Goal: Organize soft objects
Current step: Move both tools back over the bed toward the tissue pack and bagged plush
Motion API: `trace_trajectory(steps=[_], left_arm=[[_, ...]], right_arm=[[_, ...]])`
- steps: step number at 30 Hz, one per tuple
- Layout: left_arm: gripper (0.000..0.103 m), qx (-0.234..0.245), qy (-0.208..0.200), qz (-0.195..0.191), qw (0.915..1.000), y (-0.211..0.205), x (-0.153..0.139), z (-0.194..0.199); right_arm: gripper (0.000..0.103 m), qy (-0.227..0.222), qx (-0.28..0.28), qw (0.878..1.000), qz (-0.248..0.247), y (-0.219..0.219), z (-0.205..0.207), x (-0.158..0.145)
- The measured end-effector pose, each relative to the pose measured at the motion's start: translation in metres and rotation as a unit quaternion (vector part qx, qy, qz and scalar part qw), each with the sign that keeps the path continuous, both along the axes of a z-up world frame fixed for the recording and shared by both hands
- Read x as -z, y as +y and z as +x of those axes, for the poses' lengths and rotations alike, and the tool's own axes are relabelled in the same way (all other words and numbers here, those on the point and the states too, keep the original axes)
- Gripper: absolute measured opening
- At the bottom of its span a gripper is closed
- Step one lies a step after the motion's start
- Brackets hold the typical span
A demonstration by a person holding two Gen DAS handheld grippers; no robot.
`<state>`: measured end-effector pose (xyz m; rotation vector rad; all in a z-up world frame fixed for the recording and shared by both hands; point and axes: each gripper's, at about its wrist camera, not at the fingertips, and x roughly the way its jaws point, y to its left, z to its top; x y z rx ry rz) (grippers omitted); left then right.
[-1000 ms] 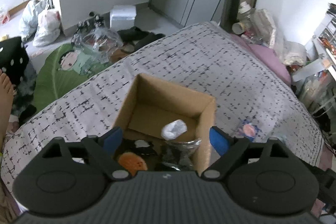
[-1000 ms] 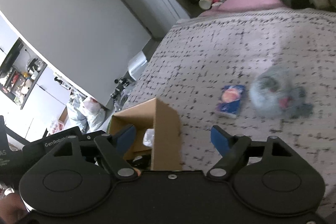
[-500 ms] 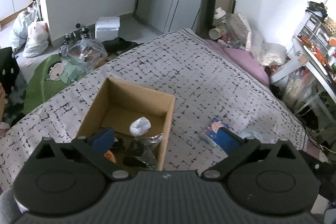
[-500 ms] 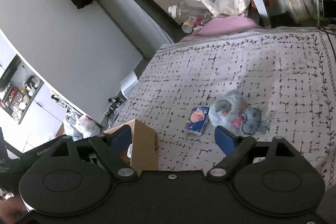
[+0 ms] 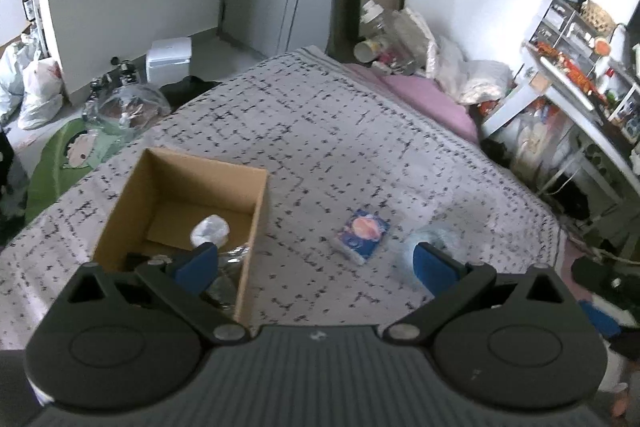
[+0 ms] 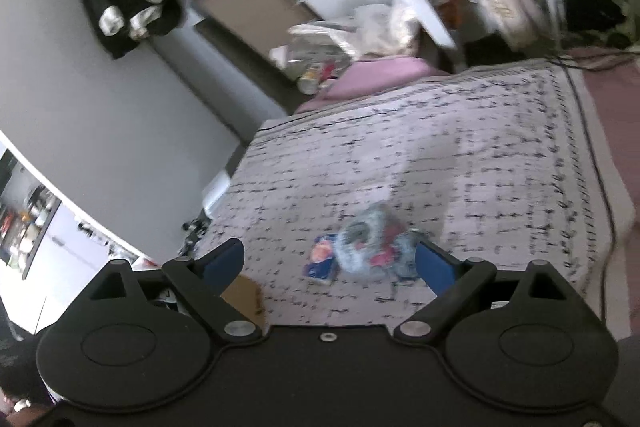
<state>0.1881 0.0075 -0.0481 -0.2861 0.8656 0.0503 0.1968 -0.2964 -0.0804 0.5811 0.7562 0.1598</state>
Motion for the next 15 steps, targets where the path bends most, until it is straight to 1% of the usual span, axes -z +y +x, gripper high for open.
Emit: trace_trajectory(steps=[4,8,11,15], left_arm=[[0.103,0.006,0.009,0.003,0.9999,-0.01,0.001,0.005],[0.103,0.014,0.022,-0.01,0.9996,-0.017,0.007,0.011],[0.103,0.024,0.032,-0.003,0.9992,-0.022,0.014,0.015],[0.102,0.041,0.041,0.002,0.9983,-0.03,0.023,0.023]], right_arm=[[0.092,0.015,0.014,1.0,0.015,-0.013,0.002,0.013],[0.092,0.021,0.026,0.999,0.016,-0.018,0.005,0.024],[0.092,0.02,0.03,0.999,0.02,-0.02,0.008,0.035],[0.092,0.032,0.033,0.998,0.031,-0.023,0.013,0.047]])
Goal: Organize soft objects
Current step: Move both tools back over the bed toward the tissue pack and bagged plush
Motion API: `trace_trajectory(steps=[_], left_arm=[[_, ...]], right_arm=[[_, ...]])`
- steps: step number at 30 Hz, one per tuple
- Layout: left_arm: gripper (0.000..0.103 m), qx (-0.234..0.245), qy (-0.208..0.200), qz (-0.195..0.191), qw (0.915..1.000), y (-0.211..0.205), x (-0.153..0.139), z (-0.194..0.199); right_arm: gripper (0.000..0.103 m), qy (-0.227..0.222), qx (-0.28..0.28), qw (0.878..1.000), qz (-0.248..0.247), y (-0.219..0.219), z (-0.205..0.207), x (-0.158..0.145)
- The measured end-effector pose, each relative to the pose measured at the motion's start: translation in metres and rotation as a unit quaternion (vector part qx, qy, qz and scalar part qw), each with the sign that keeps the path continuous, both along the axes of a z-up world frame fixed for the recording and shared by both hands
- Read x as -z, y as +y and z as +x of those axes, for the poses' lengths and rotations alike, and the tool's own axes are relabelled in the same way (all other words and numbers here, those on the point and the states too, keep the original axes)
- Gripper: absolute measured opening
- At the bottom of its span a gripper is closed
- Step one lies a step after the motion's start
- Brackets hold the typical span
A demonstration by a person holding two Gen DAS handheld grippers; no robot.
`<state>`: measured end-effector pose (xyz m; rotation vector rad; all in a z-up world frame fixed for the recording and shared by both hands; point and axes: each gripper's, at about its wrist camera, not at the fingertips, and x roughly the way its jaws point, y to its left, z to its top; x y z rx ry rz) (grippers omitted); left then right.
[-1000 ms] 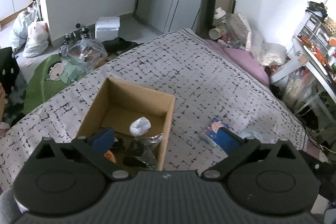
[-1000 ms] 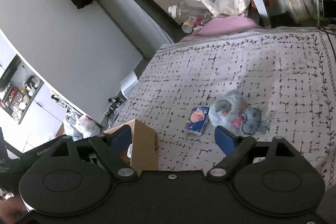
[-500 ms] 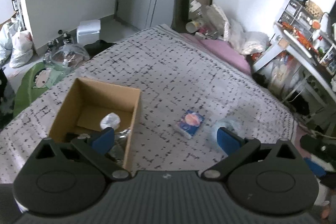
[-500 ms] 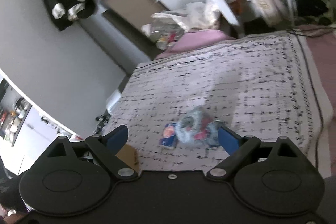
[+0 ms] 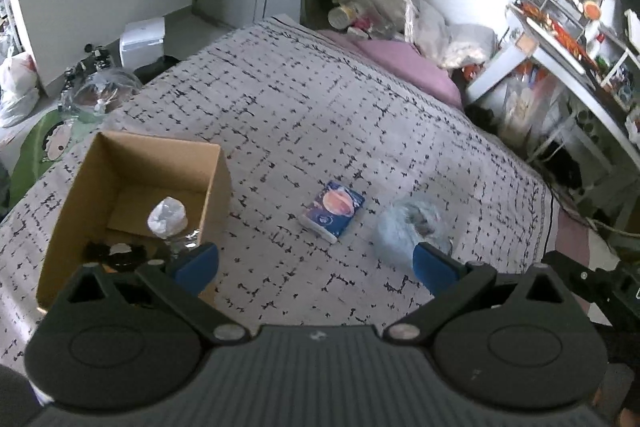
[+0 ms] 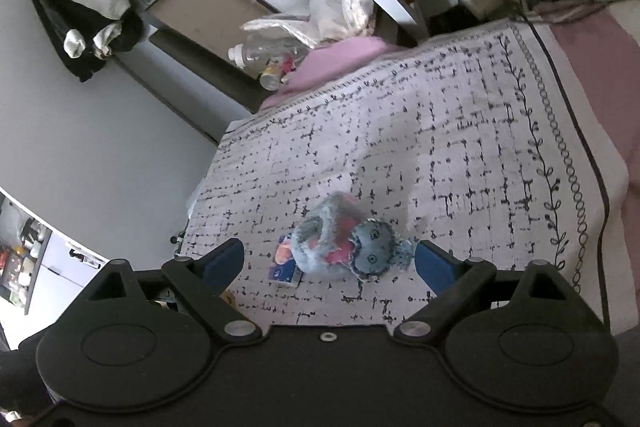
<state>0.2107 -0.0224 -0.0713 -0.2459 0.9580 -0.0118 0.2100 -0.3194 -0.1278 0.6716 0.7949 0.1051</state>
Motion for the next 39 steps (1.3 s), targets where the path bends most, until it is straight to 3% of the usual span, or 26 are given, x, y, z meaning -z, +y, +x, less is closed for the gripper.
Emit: trace_trajectory(steps=[5,14,19,22,35,39], left_arm=[[0.102,0.001,0.005,0.002,1.0,-0.004,0.009,0.007],[0.1,0.008,0.003,0.01,0.9999,-0.015,0.023,0.029],[0.099,0.013,0.015,0.023,0.9995,-0.028,0.037,0.042],[0.095,0.02,0.026,0.02,0.9993,-0.037,0.047,0.051],[0.075,0.045,0.061,0.012,0.9971,-0.053,0.085,0.089],[0.073,0.057,0.07,0.012,0.9958,-0.056,0.1,0.098]], right_arm=[[0.092,0.009,0.001,1.0,-0.02,0.0,0.007,0.009],[0.092,0.028,0.018,0.999,0.026,-0.015,0.018,0.034],[0.085,0.046,0.039,0.997,0.051,-0.024,0.025,0.048],[0.078,0.067,0.044,0.994,0.075,-0.027,0.036,0.062],[0.068,0.112,0.044,0.986,0.115,-0.026,0.062,0.098],[0.063,0.126,0.039,0.984,0.121,-0.025,0.067,0.106]])
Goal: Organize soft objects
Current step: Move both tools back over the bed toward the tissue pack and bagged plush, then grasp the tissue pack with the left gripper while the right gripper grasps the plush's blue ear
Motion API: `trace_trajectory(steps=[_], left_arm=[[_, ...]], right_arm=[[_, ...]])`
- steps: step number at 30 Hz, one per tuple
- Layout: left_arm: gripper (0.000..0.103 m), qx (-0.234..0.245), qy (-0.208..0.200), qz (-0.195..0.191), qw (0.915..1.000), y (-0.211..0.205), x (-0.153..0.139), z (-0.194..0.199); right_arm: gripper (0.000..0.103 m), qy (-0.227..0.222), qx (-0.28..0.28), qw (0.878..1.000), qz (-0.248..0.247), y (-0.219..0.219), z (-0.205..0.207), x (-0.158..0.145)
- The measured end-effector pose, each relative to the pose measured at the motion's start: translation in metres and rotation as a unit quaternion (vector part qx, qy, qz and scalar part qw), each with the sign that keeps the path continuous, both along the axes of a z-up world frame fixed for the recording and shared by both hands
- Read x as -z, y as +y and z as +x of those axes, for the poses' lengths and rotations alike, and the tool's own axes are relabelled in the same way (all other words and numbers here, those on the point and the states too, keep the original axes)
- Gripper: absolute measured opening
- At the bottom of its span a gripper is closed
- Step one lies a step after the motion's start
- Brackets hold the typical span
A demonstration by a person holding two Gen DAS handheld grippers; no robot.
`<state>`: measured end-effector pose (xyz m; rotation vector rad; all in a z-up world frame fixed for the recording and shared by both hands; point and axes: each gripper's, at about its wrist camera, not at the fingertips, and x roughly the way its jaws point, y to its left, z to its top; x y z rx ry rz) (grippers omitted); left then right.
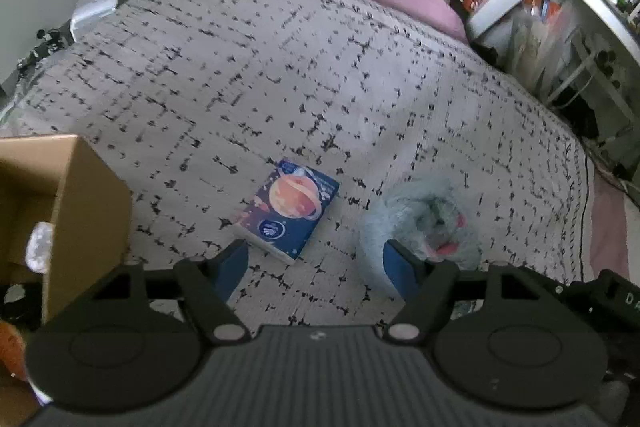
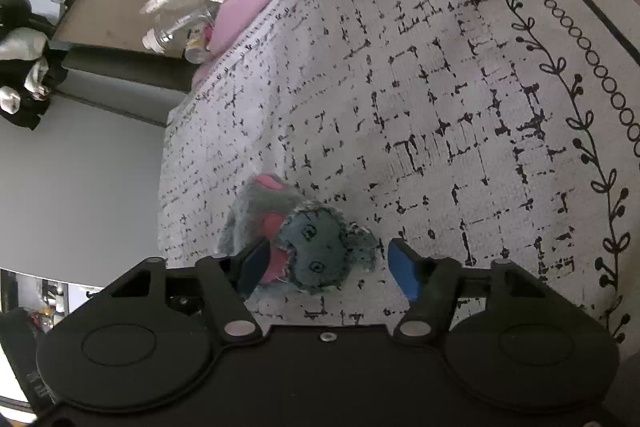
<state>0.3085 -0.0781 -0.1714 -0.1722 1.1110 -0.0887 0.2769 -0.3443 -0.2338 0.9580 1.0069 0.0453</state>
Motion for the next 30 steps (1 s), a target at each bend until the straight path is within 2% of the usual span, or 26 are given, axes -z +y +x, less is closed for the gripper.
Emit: trace_trajectory(steps=[12,24,26,29,30], left_arm=[[0.073,-0.006,0.0,-0.007,1.0,0.015,0.03,0.024],[0.073,-0.005,0.005,-0.011,0.9999,0.028,0.059,0.037],[0.068,-0.003,-0.009,-0.004,0.9999,0.028,0.061,0.038],[0.062,-0.009,-0.02,0.0,0.9998,0.028,0.062,0.038],[0.061,-0.012,-0.022,-0.002,0.9997,0.028,0.062,0.037]], right_arm=[[0.059,0.023,-0.017,1.0,-0.005,0.016,0.021,0.019],[0.057,0.015,-0.06,0.993,-0.098,0.044,0.037,0.019],[0.056,0.011,-0.07,0.99,-0.122,0.05,0.037,0.017],[0.052,0.007,-0.074,0.986,-0.146,0.055,0.036,0.015],[0.044,0.006,-0.075,0.985,-0.154,0.056,0.036,0.014]])
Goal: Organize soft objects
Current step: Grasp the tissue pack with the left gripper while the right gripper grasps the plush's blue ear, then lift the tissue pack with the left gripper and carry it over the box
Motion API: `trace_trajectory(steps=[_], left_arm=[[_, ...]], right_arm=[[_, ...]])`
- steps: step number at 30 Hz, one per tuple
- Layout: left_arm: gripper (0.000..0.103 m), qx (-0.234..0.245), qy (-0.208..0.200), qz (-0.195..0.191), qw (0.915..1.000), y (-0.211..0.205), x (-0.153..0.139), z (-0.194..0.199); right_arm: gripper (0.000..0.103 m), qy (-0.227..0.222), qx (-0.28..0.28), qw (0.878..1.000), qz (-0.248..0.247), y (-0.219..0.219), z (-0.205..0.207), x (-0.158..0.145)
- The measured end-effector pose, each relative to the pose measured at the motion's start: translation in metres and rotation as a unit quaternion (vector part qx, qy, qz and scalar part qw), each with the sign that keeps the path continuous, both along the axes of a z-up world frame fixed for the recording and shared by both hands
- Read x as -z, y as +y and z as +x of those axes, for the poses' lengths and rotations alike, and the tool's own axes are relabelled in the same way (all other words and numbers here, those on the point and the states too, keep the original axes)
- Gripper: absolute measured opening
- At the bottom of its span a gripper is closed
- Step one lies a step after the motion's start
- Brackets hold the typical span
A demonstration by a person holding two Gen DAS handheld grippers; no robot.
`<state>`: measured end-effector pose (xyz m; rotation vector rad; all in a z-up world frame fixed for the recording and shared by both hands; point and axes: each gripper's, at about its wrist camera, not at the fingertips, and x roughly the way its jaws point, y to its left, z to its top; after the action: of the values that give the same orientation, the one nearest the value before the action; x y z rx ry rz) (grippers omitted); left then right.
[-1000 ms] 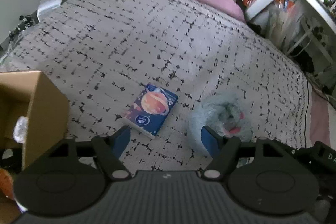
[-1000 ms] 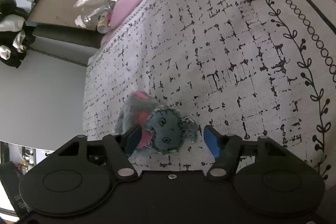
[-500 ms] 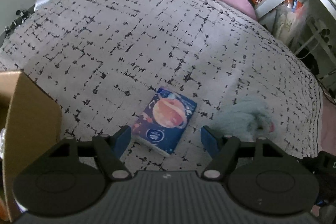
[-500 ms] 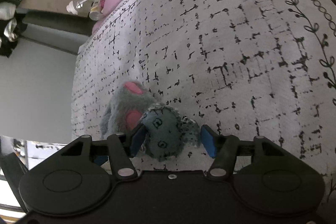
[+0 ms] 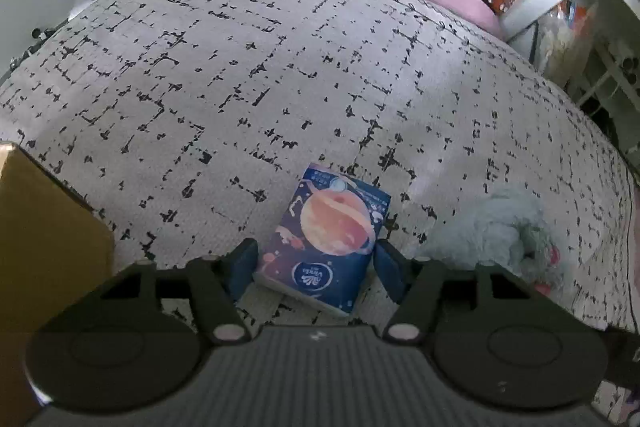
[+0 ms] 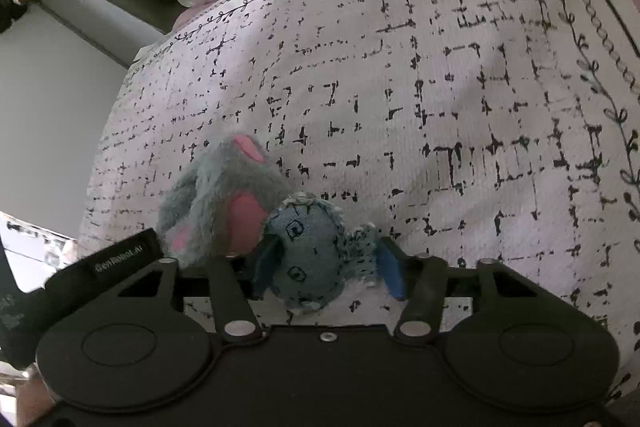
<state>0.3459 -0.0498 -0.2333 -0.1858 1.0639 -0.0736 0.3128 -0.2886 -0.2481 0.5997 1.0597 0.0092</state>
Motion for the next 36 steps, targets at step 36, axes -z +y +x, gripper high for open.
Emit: trace_trajectory(steps=[36], left_arm=[[0.051,-0.047,-0.074,-0.025,0.9959,0.026,-0.114,-0.123]], right_arm=[[0.024,-0.133,0.031,0.99,0.039,-0.011,-0.095,-0.091]])
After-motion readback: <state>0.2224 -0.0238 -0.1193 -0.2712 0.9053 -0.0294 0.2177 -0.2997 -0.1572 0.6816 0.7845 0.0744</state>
